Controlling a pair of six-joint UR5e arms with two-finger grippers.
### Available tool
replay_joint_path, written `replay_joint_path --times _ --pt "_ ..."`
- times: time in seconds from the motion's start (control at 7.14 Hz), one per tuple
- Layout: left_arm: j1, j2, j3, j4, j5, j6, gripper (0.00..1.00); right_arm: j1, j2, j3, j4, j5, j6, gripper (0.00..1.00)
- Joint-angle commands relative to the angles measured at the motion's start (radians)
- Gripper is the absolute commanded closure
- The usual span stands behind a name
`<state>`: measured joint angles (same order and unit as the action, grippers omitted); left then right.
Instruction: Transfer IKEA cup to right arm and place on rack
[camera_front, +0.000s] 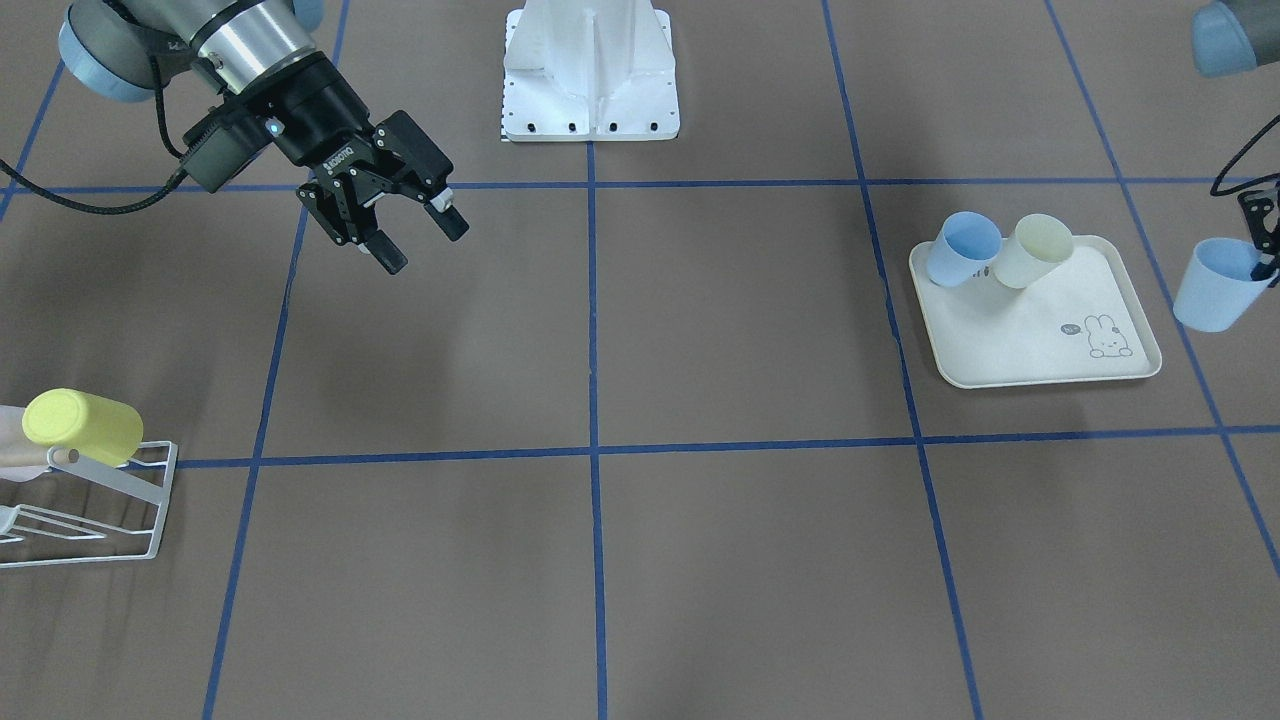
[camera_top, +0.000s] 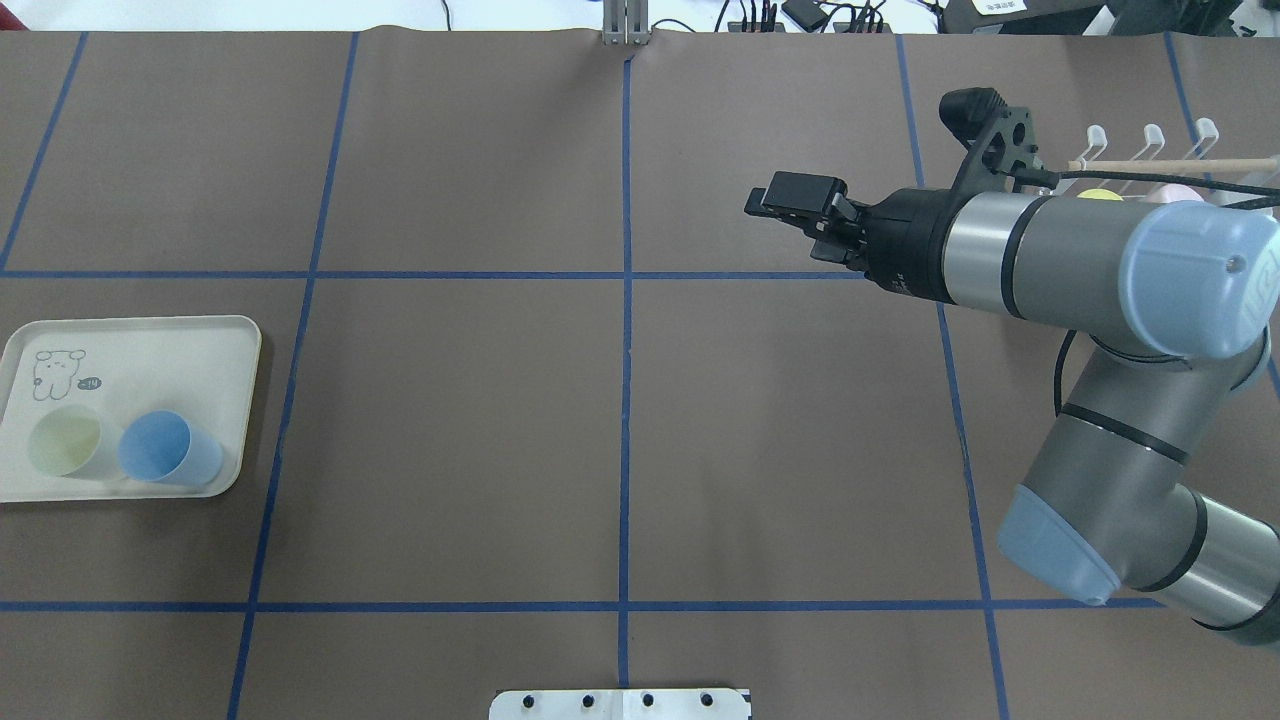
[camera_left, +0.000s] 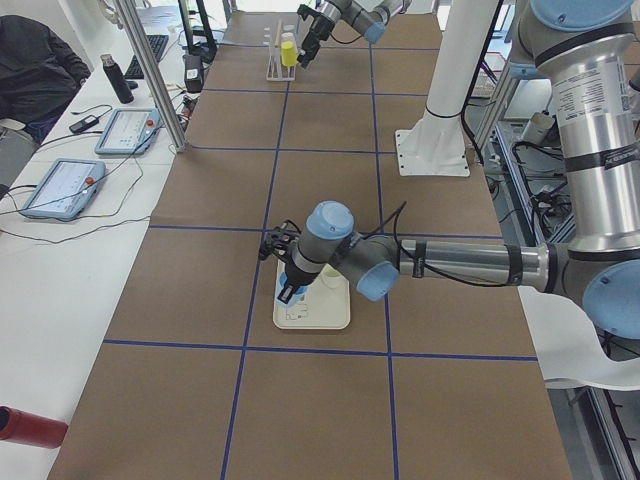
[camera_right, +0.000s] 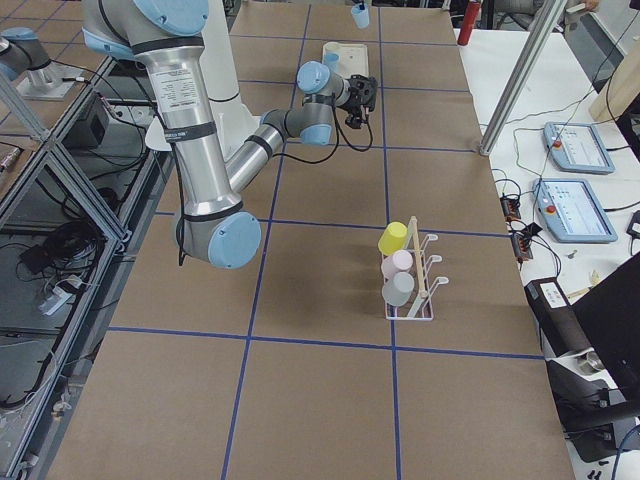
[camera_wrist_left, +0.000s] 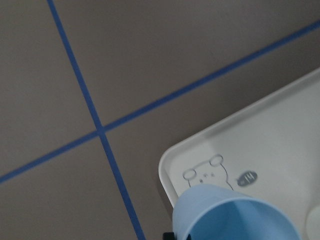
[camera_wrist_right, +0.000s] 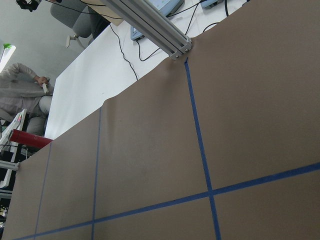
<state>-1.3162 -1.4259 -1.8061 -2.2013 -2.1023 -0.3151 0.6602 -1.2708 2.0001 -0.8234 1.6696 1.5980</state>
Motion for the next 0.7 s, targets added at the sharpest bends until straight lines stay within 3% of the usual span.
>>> replay_joint_path --times 0.0,0.28,0.56 --pt "-0.003 -0.176 0.010 0.017 -0.001 -0.308 1.00 -0.004 0.013 0.002 0.003 -0.033 0.008 0.00" --pt "0.099 -0.299 0.004 0.000 0.001 -0.650 1.00 -0.007 0.008 -0.020 0.122 -0.057 0.048 0.00" --pt "0.257 -0.431 0.014 -0.082 0.010 -1.025 1.00 -0.013 0.011 -0.027 0.130 -0.056 0.048 0.00"
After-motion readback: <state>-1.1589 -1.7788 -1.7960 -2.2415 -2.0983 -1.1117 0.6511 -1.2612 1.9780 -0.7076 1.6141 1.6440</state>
